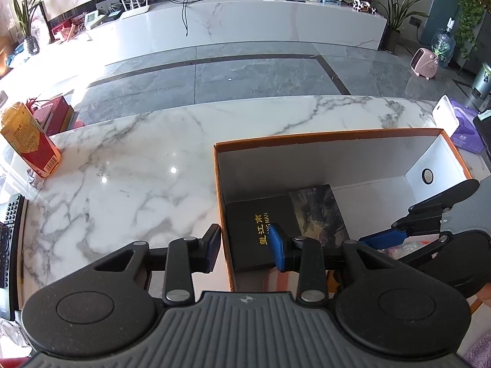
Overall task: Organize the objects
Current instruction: 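Open both tools to release the box and book inside the shoebox, then withdraw both tools toward the pink notebook and gold box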
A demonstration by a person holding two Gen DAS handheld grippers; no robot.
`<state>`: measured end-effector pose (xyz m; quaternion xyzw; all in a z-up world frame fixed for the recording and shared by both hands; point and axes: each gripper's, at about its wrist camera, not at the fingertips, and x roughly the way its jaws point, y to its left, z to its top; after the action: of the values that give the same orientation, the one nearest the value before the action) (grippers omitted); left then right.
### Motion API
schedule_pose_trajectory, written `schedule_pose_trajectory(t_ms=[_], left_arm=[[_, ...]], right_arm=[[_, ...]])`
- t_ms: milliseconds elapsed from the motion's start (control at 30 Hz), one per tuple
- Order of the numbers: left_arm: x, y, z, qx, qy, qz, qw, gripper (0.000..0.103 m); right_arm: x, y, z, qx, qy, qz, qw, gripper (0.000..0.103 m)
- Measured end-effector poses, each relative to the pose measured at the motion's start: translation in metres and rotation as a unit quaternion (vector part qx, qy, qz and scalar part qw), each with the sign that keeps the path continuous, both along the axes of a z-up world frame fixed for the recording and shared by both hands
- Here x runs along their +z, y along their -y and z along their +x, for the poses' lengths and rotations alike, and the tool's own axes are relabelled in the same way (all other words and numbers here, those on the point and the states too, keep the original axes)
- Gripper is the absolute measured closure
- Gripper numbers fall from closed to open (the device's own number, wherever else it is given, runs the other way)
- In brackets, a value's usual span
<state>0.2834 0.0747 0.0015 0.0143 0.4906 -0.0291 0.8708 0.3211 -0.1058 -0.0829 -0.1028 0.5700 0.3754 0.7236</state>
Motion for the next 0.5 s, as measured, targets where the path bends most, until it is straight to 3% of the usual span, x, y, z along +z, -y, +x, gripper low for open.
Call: schedule_pose_trajectory(t_ms=[200, 500], left_arm=[[0.027, -0.01, -0.028, 0.008, 0.024, -0.007, 0.9997, 0.058], [0.045, -0.03, -0.101, 0.009, 0.029, -0.03, 0.9991, 0.046]], right_arm=[[0.019, 0.0, -0.015, -0.014, 0.038, -0.005, 0.999, 0.053], [0.079, 0.039, -0.087, -0.057, 0.101, 0.088, 0.989, 0.053]])
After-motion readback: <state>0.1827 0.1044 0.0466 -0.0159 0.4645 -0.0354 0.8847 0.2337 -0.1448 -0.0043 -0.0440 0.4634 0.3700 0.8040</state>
